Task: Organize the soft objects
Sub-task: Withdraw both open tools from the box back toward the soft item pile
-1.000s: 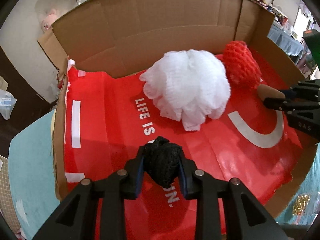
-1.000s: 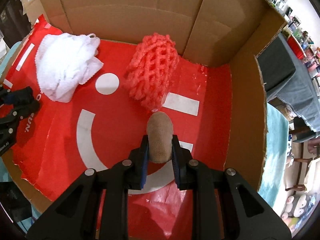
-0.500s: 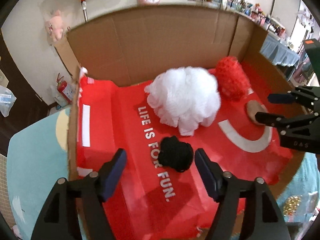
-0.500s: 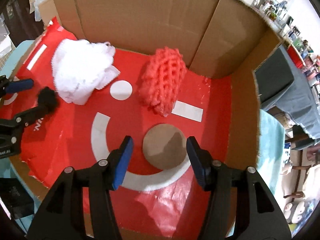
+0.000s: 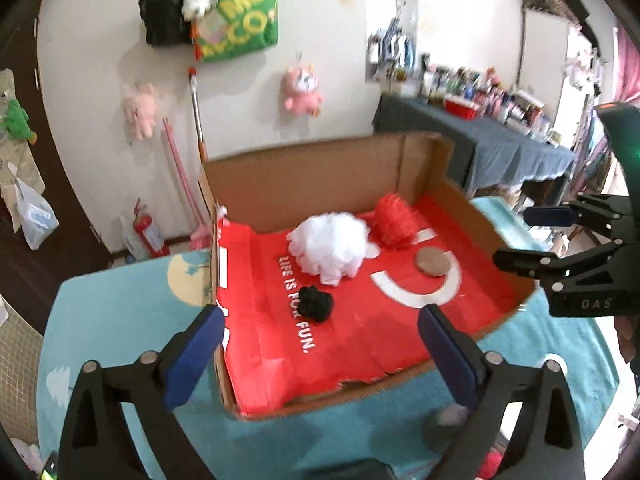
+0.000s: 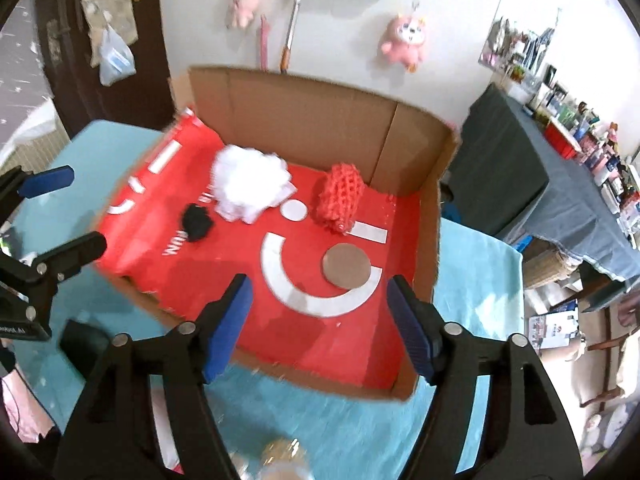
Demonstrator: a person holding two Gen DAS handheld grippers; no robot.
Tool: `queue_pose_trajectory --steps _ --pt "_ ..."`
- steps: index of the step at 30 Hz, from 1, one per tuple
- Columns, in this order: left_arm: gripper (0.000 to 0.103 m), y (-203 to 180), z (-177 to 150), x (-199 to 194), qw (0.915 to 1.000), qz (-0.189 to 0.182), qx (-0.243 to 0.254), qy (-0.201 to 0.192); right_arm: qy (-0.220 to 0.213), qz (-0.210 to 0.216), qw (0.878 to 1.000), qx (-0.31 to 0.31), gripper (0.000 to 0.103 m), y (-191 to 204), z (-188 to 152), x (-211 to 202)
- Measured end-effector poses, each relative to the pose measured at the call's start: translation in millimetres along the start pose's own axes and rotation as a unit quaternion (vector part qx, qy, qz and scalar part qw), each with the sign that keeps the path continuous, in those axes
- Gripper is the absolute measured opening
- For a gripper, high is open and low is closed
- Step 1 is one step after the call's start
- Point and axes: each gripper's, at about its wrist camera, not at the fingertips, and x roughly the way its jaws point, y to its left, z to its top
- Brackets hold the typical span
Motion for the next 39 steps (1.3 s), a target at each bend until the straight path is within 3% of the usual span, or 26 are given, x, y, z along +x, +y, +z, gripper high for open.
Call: queue_pose_trajectory --steps 7,10,17,24,30,39 --pt "0.103 -20 -25 -69 0.9975 -0.015 -0.008 -0.069 -0.073 -0.001 0.997 0.018 0.078 12 -37 -79" --pt "0.103 -28 -41 -92 0.9949 -0.025 -0.023 -0.094 -0.113 -0.009 0.993 0.022 0.086 19 -62 -111" --pt "0.103 -51 -83 -121 0.9886 -0.059 -0.036 -0.133 -0.182 -0.025 0.982 0.033 0.089 43 -124 -149" --pt "0.103 -65 -130 -135 0.9807 -0.056 -0.053 -0.18 -0.224 -0.003 0.971 0.079 0.091 48 -179 -155" --pt "0.103 -75 -160 -130 0.9774 -0.052 -0.049 -0.199 -0.243 -0.043 0.964 0.098 0.091 56 -218 -137" --pt "0.103 -87 -198 -94 0.9813 -0.022 -0.049 -0.185 -0.269 -0.089 0.951 0.127 0.094 63 -266 -104"
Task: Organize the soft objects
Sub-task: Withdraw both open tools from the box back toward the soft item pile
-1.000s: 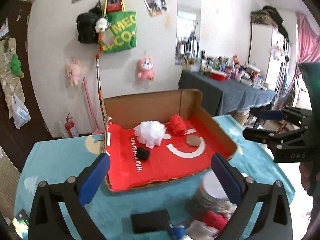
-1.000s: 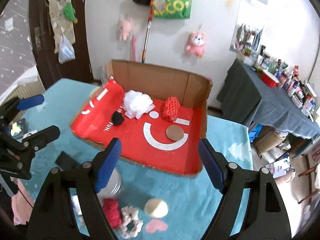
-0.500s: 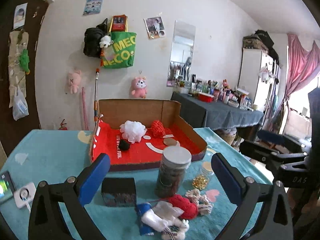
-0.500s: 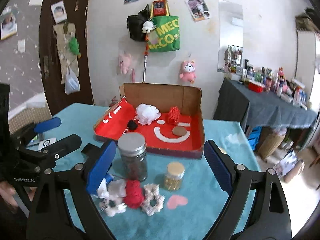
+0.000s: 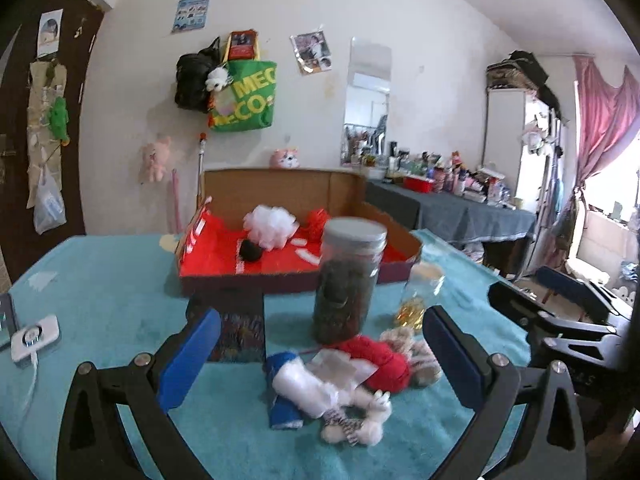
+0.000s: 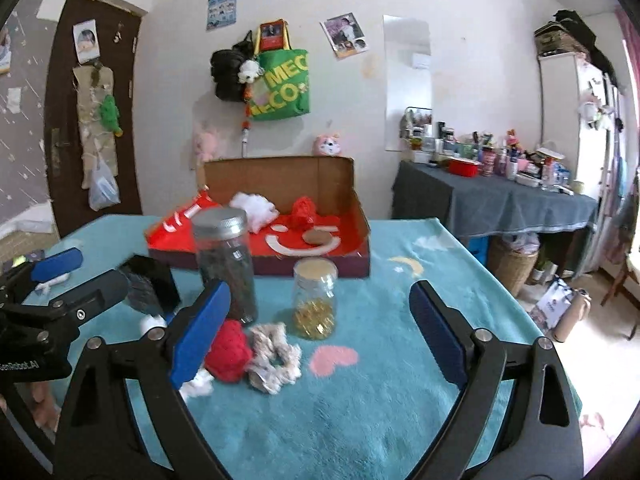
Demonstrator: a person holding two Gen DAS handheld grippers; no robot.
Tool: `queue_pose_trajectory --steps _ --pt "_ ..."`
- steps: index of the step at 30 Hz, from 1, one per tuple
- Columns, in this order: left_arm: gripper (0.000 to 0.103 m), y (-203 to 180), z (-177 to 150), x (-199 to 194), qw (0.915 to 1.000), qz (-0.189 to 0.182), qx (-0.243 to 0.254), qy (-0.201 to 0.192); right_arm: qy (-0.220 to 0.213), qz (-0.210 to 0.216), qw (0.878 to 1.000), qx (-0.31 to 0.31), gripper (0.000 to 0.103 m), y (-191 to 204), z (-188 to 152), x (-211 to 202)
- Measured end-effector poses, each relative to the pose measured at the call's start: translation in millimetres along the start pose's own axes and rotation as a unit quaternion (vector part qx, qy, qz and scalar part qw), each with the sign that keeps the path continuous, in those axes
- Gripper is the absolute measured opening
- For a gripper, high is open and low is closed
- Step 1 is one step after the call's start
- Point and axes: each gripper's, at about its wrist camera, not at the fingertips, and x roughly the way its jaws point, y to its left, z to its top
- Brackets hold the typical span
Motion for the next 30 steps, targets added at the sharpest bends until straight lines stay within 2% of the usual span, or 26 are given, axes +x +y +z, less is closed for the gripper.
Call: queue_pose_trajectory --steps 5,15,30 --pt "0.103 9 -19 13 0.9991 0.0 -0.033 0.027 0.017 -0.015 1.0 -0.012 0.095 3 -19 12" --pt "0.103 9 -45 29 0.9975 0.027 -0.025 0.061 0.06 -0.01 0.998 -0.011 0.095 6 -47 33" --pt "0.103 19 -46 39 0.9949 0.018 -0.035 0.093 0.093 0.0 0.996 0.012 0.095 -2 -59 50"
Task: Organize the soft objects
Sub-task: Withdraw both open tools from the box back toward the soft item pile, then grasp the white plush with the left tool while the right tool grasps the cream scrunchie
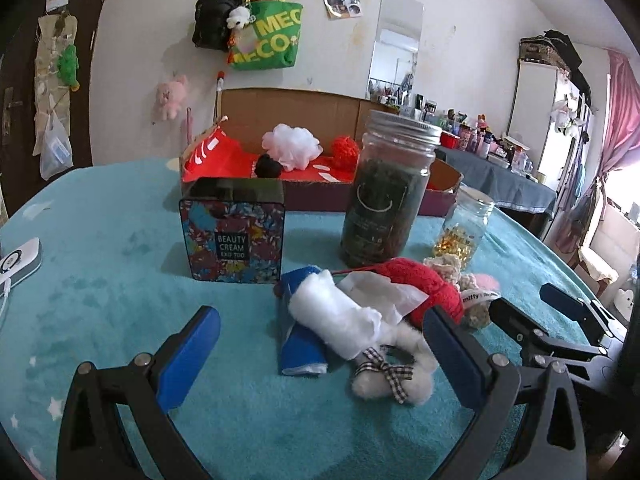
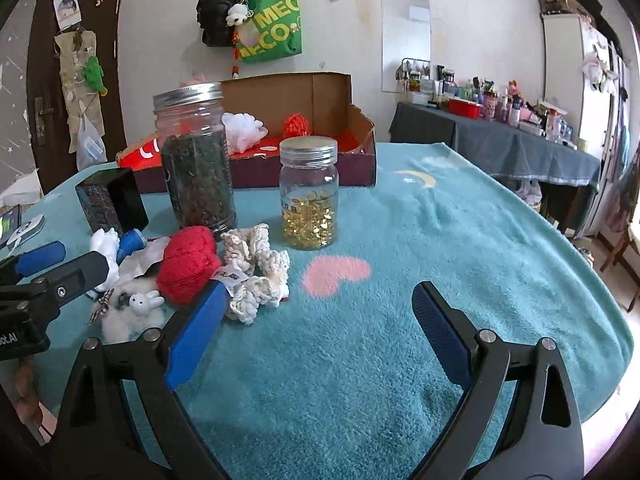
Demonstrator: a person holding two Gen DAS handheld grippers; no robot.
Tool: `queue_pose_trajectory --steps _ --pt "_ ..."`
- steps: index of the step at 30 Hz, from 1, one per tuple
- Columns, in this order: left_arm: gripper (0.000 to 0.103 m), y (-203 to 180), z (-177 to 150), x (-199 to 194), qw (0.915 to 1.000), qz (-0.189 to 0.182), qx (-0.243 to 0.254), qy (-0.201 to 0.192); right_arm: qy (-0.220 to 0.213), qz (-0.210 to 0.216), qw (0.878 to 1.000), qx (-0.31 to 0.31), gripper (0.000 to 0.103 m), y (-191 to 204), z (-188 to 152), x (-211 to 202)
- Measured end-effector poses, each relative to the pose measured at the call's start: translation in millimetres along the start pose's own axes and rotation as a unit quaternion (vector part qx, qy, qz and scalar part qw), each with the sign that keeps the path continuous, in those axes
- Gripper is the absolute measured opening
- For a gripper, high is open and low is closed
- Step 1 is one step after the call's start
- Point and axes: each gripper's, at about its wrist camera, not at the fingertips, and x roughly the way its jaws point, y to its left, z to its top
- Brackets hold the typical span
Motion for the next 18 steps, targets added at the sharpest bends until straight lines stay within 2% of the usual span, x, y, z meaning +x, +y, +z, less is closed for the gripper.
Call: queue_pose_trajectory --steps 7,15,18 --pt "0.103 6 8 6 0.9994 -0.013 -0.009 0.032 0.024 0.01 1.0 -0.008 0.095 1 7 8" --pt "0.103 13 19 15 0.9977 -0.019 0.003 0.066 0.068 0.037 0.997 -0.001 0.095 -4 16 19" --pt "0.097 11 23 20 0.9968 -0.021 0.014 0.076 0.082 0.058 0.995 0.006 0.095 -7 25 25"
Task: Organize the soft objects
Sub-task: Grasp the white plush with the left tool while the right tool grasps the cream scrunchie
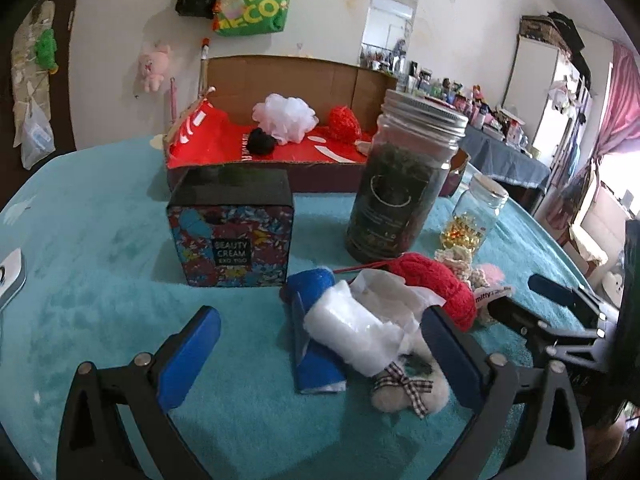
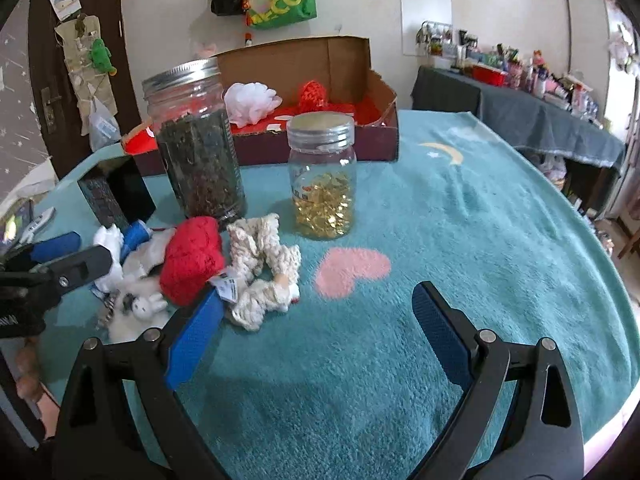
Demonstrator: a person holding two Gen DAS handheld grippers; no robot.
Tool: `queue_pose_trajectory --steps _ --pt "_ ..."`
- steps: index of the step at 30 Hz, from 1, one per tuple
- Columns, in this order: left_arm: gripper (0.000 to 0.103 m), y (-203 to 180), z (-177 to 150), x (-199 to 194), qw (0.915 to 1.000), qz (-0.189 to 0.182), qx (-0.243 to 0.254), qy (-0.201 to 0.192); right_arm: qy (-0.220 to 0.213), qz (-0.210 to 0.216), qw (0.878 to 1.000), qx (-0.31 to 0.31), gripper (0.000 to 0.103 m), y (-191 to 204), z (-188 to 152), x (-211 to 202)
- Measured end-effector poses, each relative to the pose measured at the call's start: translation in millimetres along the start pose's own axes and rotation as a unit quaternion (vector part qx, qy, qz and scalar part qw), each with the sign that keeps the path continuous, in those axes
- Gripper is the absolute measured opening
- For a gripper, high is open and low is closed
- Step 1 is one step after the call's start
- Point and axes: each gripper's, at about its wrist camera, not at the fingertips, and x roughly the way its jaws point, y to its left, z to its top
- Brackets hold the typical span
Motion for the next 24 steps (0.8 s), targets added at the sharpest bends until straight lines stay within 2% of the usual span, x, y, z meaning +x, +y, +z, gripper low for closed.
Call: queue_pose_trajectory --steps 2,4,6,8,9,10,14,20,24 --pt "0.087 -3 2 5 0.9998 -0.004 0.014 0.013 0.011 0.019 1.0 0.007 0.095 -3 6 4" --pt "0.065 -4 3 12 0.9992 -0.014 0.021 0.031 0.03 0.04 0.999 0.012 0.094 -5 12 12" --pt "0.047 -5 3 17 0.9984 -0.027 0.024 0.043 0.052 0.072 0.996 0.015 0.081 -5 16 21" --pt "0.036 -6 2 18 0.9979 -0.037 0.026 0.046 0.067 0.109 0.992 0.022 0.041 -4 17 26" --pt "0.027 -7 3 17 0.9976 -0.042 0.027 0.048 0.073 0.131 0.988 0.025 0.029 -5 18 27" --pt "0.026 -8 4 16 0.9974 -0.046 0.026 0.048 0.078 0.144 0.986 0.03 0.025 -6 20 27" --pt "0.025 -11 10 10 0.9967 -0.056 0.036 0.047 0.068 0.15 0.986 0.024 0.012 -5 25 20" --pt "0.025 -12 15 7 0.9957 -0.066 0.04 0.051 0.064 0.165 0.984 0.037 0.012 -11 31 12" --pt "0.027 -4 12 11 0.9948 -0.066 0.035 0.069 0.069 0.168 0.983 0.039 0.012 -13 30 13"
